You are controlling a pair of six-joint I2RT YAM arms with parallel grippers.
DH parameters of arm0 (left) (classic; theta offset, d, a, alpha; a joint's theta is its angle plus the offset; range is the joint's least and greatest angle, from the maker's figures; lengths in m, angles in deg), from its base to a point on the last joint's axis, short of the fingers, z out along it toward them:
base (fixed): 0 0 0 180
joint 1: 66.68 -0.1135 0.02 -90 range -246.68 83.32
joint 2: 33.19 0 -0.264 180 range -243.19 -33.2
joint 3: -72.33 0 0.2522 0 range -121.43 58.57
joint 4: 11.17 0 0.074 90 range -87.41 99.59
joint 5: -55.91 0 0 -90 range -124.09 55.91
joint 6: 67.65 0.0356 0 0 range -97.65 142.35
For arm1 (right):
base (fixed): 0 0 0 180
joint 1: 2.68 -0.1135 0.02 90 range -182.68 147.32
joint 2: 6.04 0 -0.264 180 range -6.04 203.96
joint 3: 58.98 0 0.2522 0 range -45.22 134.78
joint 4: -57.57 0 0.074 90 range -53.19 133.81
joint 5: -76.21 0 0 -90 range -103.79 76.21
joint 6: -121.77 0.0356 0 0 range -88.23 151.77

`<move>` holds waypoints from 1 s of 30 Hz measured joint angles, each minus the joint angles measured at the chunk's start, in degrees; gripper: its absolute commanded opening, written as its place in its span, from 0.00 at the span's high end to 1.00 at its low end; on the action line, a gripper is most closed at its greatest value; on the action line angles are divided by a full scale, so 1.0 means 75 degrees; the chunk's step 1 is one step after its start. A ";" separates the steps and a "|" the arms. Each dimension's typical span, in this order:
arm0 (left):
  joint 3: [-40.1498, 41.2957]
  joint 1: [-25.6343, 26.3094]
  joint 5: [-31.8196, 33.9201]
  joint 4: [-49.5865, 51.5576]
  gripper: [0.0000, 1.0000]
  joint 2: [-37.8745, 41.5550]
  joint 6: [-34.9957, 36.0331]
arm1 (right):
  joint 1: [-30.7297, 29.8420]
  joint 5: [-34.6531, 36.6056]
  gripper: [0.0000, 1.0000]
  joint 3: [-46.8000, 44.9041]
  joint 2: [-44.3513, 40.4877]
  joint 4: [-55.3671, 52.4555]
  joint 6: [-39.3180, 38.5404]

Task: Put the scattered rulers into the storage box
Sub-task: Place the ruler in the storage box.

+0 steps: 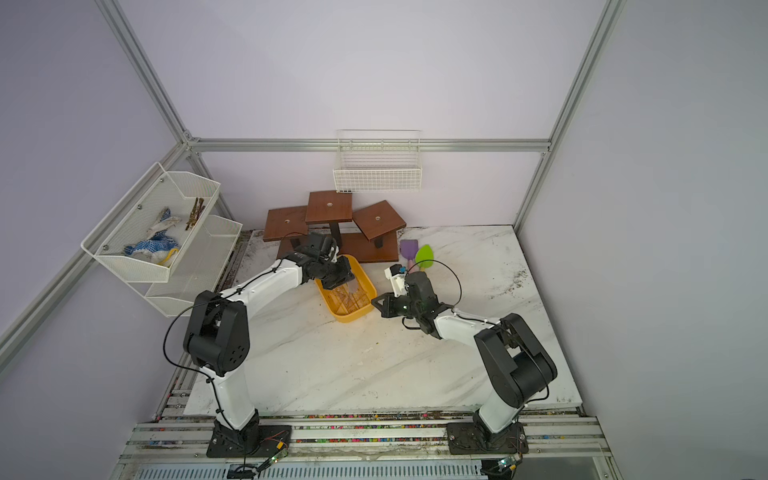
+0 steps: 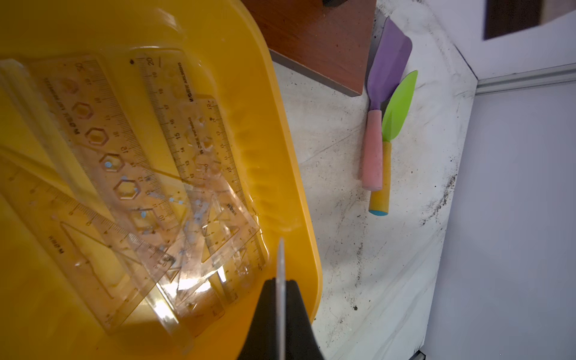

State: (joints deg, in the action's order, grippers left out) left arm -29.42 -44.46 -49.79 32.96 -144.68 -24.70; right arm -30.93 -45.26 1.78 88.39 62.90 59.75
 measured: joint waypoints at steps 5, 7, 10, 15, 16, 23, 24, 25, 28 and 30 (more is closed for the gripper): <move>-0.0577 0.0029 0.0017 -0.0026 0.97 -0.0801 -0.0009 | 0.0146 -0.0262 1.00 -0.0058 0.0012 0.0178 0.0070; -0.0749 0.0041 0.0015 -0.0076 0.95 -0.1078 -0.0009 | 0.0207 -0.0350 0.99 -0.0079 0.0012 0.0239 0.0093; -0.0898 0.0058 0.0003 -0.0108 0.93 -0.1434 -0.0015 | 0.0254 -0.0405 0.99 -0.0111 0.0012 0.0315 0.0146; -0.0988 0.0085 -0.0050 -0.0108 0.79 -0.1778 -0.0023 | 0.0277 -0.0539 0.98 -0.0157 0.0012 0.0350 0.0189; -0.0988 0.0087 -0.0047 -0.0096 0.77 -0.1786 -0.0012 | 0.0283 -0.0560 0.98 -0.0157 0.0012 0.0347 0.0192; -0.0938 0.0114 -0.0076 -0.0160 0.48 -0.1778 0.0017 | 0.0382 -0.0726 0.92 -0.0117 0.0029 0.0318 0.0195; -0.0874 0.0114 -0.0067 -0.0189 0.41 -0.1746 0.0035 | 0.0385 -0.0737 0.90 -0.0041 0.0073 0.0291 0.0189; -0.0799 0.0114 -0.0061 -0.0216 0.36 -0.1696 0.0052 | 0.0388 -0.0734 0.86 0.0052 0.0131 0.0259 0.0184; -0.0417 0.0111 0.0154 -0.0140 0.24 -0.1265 0.0219 | 0.0402 -0.0711 0.74 0.0478 0.0385 0.0064 0.0102; -0.0181 0.0111 0.0420 0.0017 0.19 -0.0816 0.0385 | 0.0437 -0.0702 0.71 0.0810 0.0615 -0.0090 0.0015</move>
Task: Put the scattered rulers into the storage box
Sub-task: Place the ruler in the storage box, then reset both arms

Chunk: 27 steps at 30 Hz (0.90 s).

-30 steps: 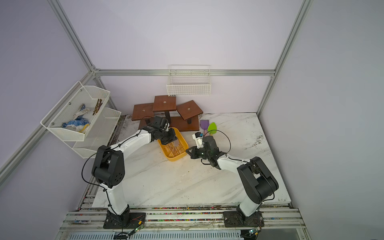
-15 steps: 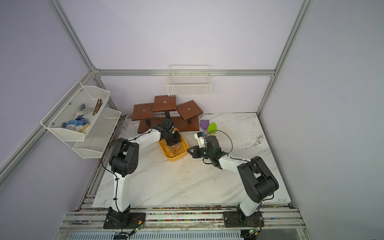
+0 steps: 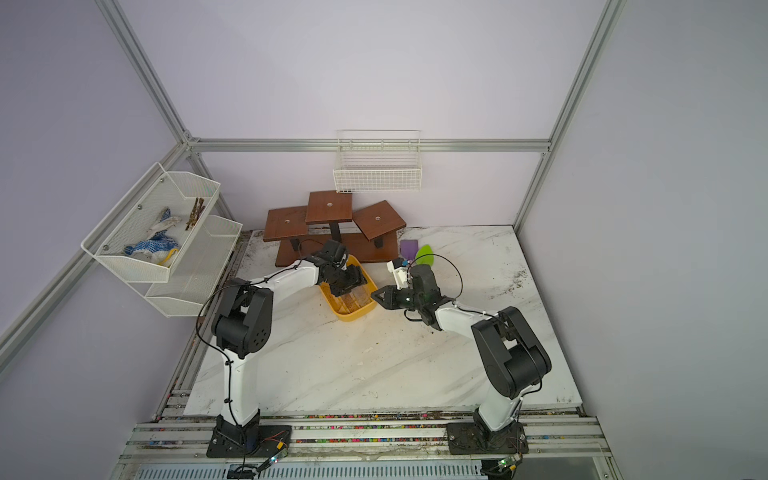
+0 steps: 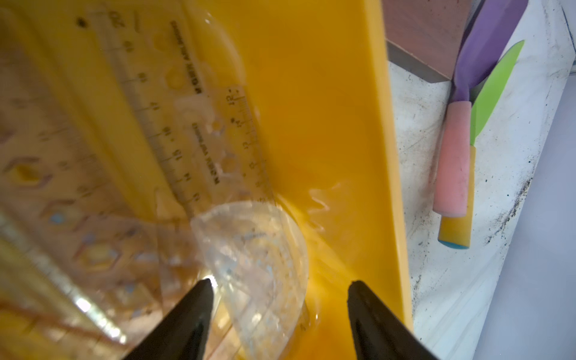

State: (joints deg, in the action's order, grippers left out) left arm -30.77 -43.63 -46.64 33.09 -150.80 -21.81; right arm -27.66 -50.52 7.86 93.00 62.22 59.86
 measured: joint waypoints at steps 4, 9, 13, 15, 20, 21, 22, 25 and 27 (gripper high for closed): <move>0.0472 -0.0006 0.0586 0.0117 0.02 0.1099 0.0428 | 0.0067 0.0140 0.65 0.0321 0.0140 -0.0411 -0.0181; 0.2139 -0.0003 0.1842 -0.0280 0.00 0.3354 0.1495 | 0.0067 0.1816 0.13 -0.0291 -0.1291 -0.1274 -0.0842; 0.4768 -0.0003 0.3357 -0.2095 0.00 0.5715 0.2838 | 0.0079 0.4301 0.00 -0.1320 -0.3209 -0.1037 -0.1626; 0.6097 -0.0012 0.4039 -0.3182 0.00 0.6612 0.3742 | 0.0082 0.5601 0.00 -0.2151 -0.3902 -0.0289 -0.2445; 0.8443 -0.1215 0.3754 -0.5208 0.01 0.7242 0.4931 | 0.0501 0.7711 0.00 -0.4721 -0.3931 0.2168 -0.3340; 0.8428 -0.1644 0.3552 -0.5243 0.01 0.6959 0.5036 | 0.0644 0.7909 0.01 -0.5362 -0.3742 0.2946 -0.3506; 0.8317 -0.1950 0.3442 -0.5327 0.01 0.6650 0.5152 | 0.0726 0.8003 0.01 -0.5817 -0.3605 0.3471 -0.3669; 0.8209 -0.2291 0.3249 -0.6289 0.00 0.5893 0.5415 | 0.0959 0.8093 0.01 -0.6260 -0.2958 0.4736 -0.4135; 0.8431 -0.2337 0.3089 -0.7222 0.00 0.5435 0.5467 | 0.1276 0.8157 0.01 -0.6097 -0.1830 0.6359 -0.4226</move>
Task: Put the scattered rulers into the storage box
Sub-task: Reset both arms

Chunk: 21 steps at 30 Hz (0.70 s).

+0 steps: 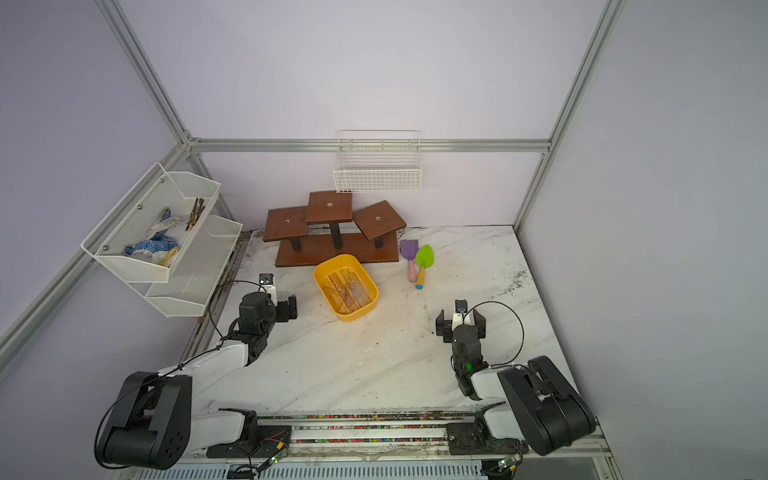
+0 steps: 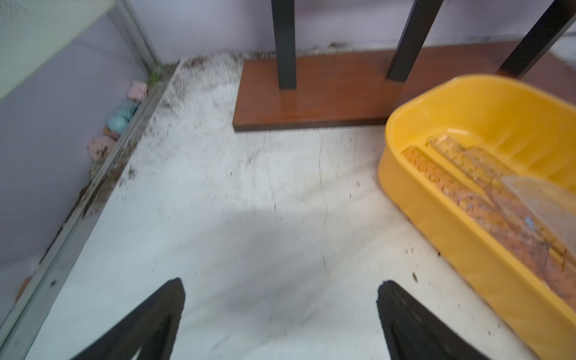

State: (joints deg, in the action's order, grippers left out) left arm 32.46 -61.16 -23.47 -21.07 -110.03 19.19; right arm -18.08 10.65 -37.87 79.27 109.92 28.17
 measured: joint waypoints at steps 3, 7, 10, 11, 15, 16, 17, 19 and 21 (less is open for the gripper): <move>0.0017 -0.0172 -0.0265 -0.0262 0.00 -0.0452 -0.0006 | 0.0487 -0.0108 0.01 0.0291 0.0953 0.0717 0.0041; 0.0087 -0.0399 -0.0440 -0.0670 0.00 -0.0399 0.0044 | 0.1445 -0.1084 0.01 0.1128 0.0635 0.0140 0.0466; 0.0425 -0.0338 -0.0595 -0.1405 0.00 -0.0254 0.0536 | 0.1778 -0.1454 0.01 0.1221 0.0595 0.0353 0.0673; 0.0428 -0.0297 -0.0603 -0.1591 0.00 -0.0393 0.0656 | 0.1784 -0.1597 0.01 0.1195 0.0603 0.0344 0.0699; 0.0361 -0.0592 -0.0624 -0.2573 0.00 -0.1475 0.0653 | 0.1781 -0.1993 0.01 0.1180 0.0609 0.0274 0.0729; 0.0376 -0.0743 -0.0644 -0.2605 0.00 -0.1626 0.0615 | 0.1778 -0.2028 0.01 0.1183 0.0609 0.0265 0.0731; 0.0382 -0.0880 -0.0650 -0.2605 0.00 -0.1725 0.0565 | 0.1775 -0.2087 0.01 0.1186 0.0609 0.0233 0.0729; 0.0385 -0.0994 -0.0653 -0.2769 0.00 -0.1821 0.0510 | 0.1775 -0.2250 0.01 0.1271 0.0612 0.0055 0.0697; 0.0382 -0.0997 -0.0676 -0.2981 0.00 -0.1851 0.0490 | 0.1772 -0.2372 0.01 0.1364 0.0612 -0.0073 0.0673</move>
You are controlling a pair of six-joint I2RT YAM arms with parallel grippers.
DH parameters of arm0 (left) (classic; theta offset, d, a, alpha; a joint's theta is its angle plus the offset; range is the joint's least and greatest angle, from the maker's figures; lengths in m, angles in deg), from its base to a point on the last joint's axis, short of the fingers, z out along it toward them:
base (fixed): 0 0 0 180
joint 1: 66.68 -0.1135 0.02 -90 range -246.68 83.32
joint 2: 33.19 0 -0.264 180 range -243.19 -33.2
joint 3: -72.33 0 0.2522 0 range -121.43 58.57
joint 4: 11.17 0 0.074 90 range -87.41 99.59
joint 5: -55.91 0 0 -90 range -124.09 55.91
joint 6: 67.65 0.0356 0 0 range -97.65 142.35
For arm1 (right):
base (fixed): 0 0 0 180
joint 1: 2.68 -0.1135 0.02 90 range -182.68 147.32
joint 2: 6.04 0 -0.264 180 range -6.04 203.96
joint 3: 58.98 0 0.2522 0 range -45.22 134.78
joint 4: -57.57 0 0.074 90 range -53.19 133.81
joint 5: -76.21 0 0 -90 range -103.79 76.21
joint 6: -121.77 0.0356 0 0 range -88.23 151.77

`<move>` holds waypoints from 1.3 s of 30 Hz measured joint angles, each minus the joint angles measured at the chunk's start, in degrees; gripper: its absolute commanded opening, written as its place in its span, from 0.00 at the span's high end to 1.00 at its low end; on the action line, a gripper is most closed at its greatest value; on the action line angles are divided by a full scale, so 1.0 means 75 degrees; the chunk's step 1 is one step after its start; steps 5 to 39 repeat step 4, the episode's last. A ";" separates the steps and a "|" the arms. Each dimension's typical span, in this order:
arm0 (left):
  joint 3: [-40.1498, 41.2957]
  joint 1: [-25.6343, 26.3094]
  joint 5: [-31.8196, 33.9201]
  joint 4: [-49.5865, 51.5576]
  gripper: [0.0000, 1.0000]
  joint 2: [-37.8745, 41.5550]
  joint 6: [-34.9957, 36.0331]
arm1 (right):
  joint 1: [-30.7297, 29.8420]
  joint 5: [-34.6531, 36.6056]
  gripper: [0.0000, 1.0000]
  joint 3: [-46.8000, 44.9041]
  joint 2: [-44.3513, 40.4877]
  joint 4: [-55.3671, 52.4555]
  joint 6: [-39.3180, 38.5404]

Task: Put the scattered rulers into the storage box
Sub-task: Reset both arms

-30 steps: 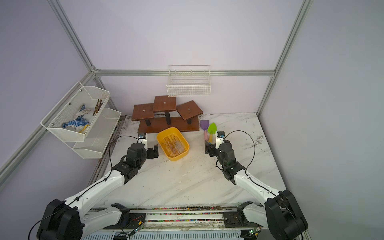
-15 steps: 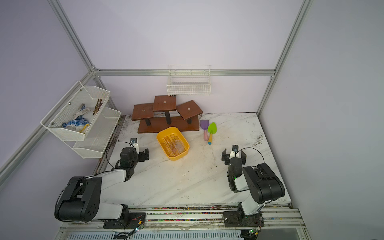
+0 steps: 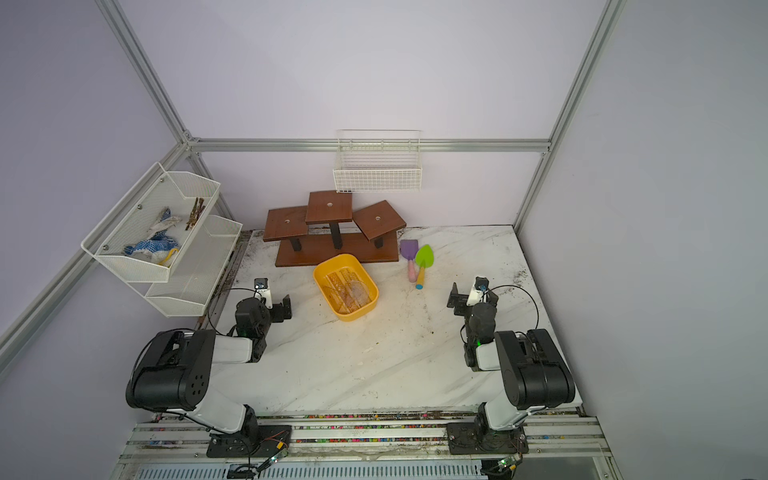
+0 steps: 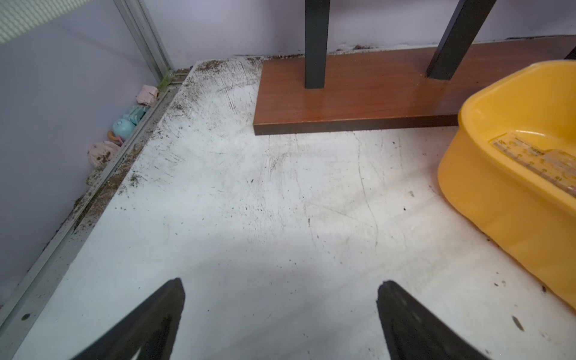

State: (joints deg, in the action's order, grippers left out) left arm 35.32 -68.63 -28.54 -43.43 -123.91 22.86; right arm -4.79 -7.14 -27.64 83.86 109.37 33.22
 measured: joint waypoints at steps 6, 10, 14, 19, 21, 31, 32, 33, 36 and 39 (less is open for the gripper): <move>0.0000 0.0006 -0.0047 -0.0093 0.00 0.0000 -0.0044 | -0.0006 -0.0087 0.01 0.0017 0.0000 -0.0006 -0.0009; 0.0000 0.0006 -0.0047 -0.0093 0.00 0.0000 -0.0044 | -0.0006 -0.0087 0.01 0.0017 0.0000 -0.0006 -0.0009; 0.0000 0.0006 -0.0047 -0.0093 0.00 0.0000 -0.0044 | -0.0006 -0.0087 0.01 0.0017 0.0000 -0.0006 -0.0009; 0.0000 0.0006 -0.0047 -0.0093 0.00 0.0000 -0.0044 | -0.0006 -0.0087 0.01 0.0017 0.0000 -0.0006 -0.0009; 0.0000 0.0006 -0.0047 -0.0093 0.00 0.0000 -0.0044 | -0.0006 -0.0087 0.01 0.0017 0.0000 -0.0006 -0.0009; 0.0000 0.0006 -0.0047 -0.0093 0.00 0.0000 -0.0044 | -0.0006 -0.0087 0.01 0.0017 0.0000 -0.0006 -0.0009; 0.0000 0.0006 -0.0047 -0.0093 0.00 0.0000 -0.0044 | -0.0006 -0.0087 0.01 0.0017 0.0000 -0.0006 -0.0009; 0.0000 0.0006 -0.0047 -0.0093 0.00 0.0000 -0.0044 | -0.0006 -0.0087 0.01 0.0017 0.0000 -0.0006 -0.0009; 0.0000 0.0006 -0.0047 -0.0093 0.00 0.0000 -0.0044 | -0.0006 -0.0087 0.01 0.0017 0.0000 -0.0006 -0.0009; 0.0000 0.0006 -0.0047 -0.0093 0.00 0.0000 -0.0044 | -0.0006 -0.0087 0.01 0.0017 0.0000 -0.0006 -0.0009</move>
